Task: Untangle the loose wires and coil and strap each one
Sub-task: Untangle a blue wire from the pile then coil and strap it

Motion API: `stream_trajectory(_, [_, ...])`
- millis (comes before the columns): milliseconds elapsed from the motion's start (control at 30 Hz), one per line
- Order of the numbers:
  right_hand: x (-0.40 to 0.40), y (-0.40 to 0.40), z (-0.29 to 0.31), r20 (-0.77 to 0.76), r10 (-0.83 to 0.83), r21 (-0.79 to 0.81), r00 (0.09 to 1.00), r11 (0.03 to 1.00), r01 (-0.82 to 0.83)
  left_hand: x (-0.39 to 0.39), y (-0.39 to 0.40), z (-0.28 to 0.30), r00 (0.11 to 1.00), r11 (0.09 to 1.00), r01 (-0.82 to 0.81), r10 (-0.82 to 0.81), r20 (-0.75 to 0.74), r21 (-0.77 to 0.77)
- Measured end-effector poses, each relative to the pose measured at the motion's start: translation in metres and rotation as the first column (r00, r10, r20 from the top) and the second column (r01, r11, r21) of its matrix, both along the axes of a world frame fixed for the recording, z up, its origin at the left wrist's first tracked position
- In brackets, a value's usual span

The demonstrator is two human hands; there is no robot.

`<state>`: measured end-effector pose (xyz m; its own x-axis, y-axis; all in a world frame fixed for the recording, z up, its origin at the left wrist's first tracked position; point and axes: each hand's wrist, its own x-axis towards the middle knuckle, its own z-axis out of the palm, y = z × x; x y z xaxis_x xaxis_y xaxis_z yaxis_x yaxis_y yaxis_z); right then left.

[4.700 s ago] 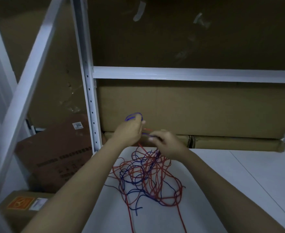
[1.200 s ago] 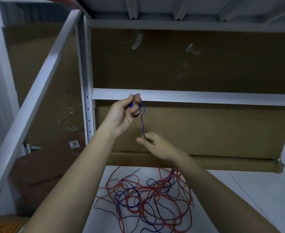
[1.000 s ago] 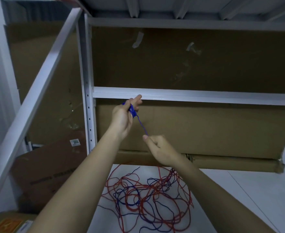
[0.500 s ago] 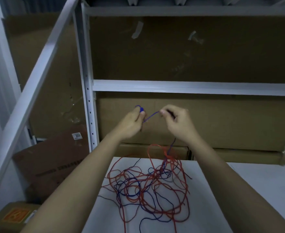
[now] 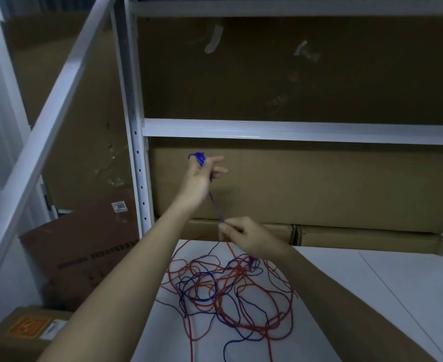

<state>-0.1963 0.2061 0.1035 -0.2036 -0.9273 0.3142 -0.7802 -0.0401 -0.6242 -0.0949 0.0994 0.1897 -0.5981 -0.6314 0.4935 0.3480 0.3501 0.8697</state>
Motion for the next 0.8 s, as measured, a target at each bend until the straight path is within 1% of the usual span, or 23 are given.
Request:
stream_trajectory(33, [0.001, 0.005, 0.001, -0.021, 0.024, -0.042, 0.999, 0.999, -0.024, 0.001, -0.004, -0.008, 0.975, 0.968, -0.090, 0.134, 0.180, -0.232])
stream_trajectory(67, [0.001, 0.011, 0.003, -0.010, 0.036, -0.091, 0.999, 0.995, -0.037, 0.003, -0.007, -0.019, 0.915, 0.899, -0.080, 0.238, 0.326, -0.431])
stream_trajectory(100, [-0.002, 0.014, 0.008, 0.024, 0.035, -0.156, 0.999, 0.987, -0.031, 0.006, -0.010, -0.028, 0.854, 0.828, -0.018, 0.304, 0.423, -0.561])
stream_trajectory(133, [-0.009, 0.016, 0.013, 0.066, 0.015, -0.225, 0.998, 0.974, 0.000, 0.009, -0.010, -0.036, 0.809, 0.786, 0.057, 0.325, 0.489, -0.616])
stream_trajectory(167, [-0.018, 0.015, 0.017, 0.097, -0.023, -0.266, 0.995, 0.963, 0.048, 0.010, -0.007, -0.042, 0.783, 0.771, 0.122, 0.312, 0.539, -0.625])
stream_trajectory(233, [-0.034, 0.010, 0.023, 0.092, -0.094, -0.268, 0.991, 0.957, 0.116, 0.010, 0.001, -0.045, 0.778, 0.768, 0.204, 0.250, 0.577, -0.608])
stream_trajectory(267, [-0.039, 0.005, 0.022, 0.084, -0.105, -0.265, 0.991, 0.956, 0.123, 0.010, 0.005, -0.043, 0.799, 0.795, 0.227, 0.178, 0.574, -0.563])
stream_trajectory(300, [-0.044, 0.002, 0.020, 0.080, -0.116, -0.259, 0.990, 0.957, 0.133, 0.011, 0.009, -0.039, 0.831, 0.848, 0.253, 0.056, 0.554, -0.465])
stream_trajectory(333, [-0.048, -0.002, 0.016, 0.086, -0.137, -0.248, 0.987, 0.956, 0.154, 0.012, 0.012, -0.034, 0.864, 0.904, 0.284, -0.097, 0.494, -0.319])
stream_trajectory(367, [-0.051, -0.004, 0.010, 0.101, -0.156, -0.226, 0.983, 0.958, 0.176, 0.013, 0.014, -0.027, 0.894, 0.938, 0.312, -0.236, 0.381, -0.153])
stream_trajectory(400, [-0.053, -0.004, 0.004, 0.121, -0.163, -0.188, 0.979, 0.965, 0.184, 0.014, 0.015, -0.020, 0.919, 0.943, 0.332, -0.323, 0.228, -0.003])
stream_trajectory(433, [-0.054, -0.003, -0.002, 0.141, -0.156, -0.140, 0.978, 0.974, 0.176, 0.014, 0.016, -0.012, 0.933, 0.932, 0.345, -0.354, 0.069, 0.113])
stream_trajectory(467, [-0.052, -0.001, -0.008, 0.139, -0.146, -0.088, 0.980, 0.983, 0.159, 0.014, 0.018, -0.004, 0.936, 0.915, 0.351, -0.343, -0.074, 0.199])
stream_trajectory(500, [-0.049, 0.002, -0.011, 0.102, -0.140, -0.034, 0.985, 0.989, 0.144, 0.011, 0.019, 0.003, 0.935, 0.900, 0.345, -0.303, -0.187, 0.267])
stream_trajectory(533, [-0.044, 0.004, -0.013, 0.018, -0.137, 0.008, 0.990, 0.991, 0.137, 0.007, 0.020, 0.008, 0.939, 0.900, 0.312, -0.242, -0.245, 0.305])
stream_trajectory(567, [-0.038, 0.008, -0.012, -0.107, -0.135, 0.027, 0.985, 0.990, 0.138, 0.001, 0.021, 0.011, 0.959, 0.925, 0.232, -0.166, -0.231, 0.300])
stream_trajectory(600, [-0.031, 0.011, -0.009, -0.244, -0.126, 0.027, 0.962, 0.990, 0.137, -0.005, 0.021, 0.011, 0.983, 0.960, 0.120, -0.080, -0.162, 0.255])
stream_trajectory(633, [-0.024, 0.014, -0.005, -0.364, -0.112, 0.014, 0.925, 0.992, 0.125, -0.009, 0.021, 0.008, 0.997, 0.985, 0.011, 0.002, -0.074, 0.173])
stream_trajectory(667, [-0.016, 0.017, -0.001, -0.467, -0.100, -0.020, 0.879, 0.994, 0.103, -0.013, 0.020, 0.002, 0.998, 0.996, -0.068, 0.068, 0.005, 0.064])
stream_trajectory(700, [-0.008, 0.021, 0.003, -0.548, -0.094, -0.090, 0.831, 0.995, 0.053, -0.015, 0.019, -0.005, 0.991, 0.993, -0.109, 0.113, 0.077, -0.052])
stream_trajectory(733, [-0.002, 0.027, 0.007, -0.599, -0.100, -0.190, 0.794, 0.982, -0.019, -0.014, 0.018, -0.013, 0.976, 0.978, -0.121, 0.149, 0.156, -0.171])
stream_trajectory(767, [0.000, 0.032, 0.012, -0.615, -0.126, -0.293, 0.779, 0.953, -0.078, -0.011, 0.018, -0.021, 0.954, 0.953, -0.109, 0.180, 0.239, -0.283])
stream_trajectory(800, [-0.002, 0.035, 0.017, -0.582, -0.162, -0.386, 0.797, 0.917, -0.095, -0.008, 0.019, -0.029, 0.930, 0.929, -0.066, 0.189, 0.315, -0.364])
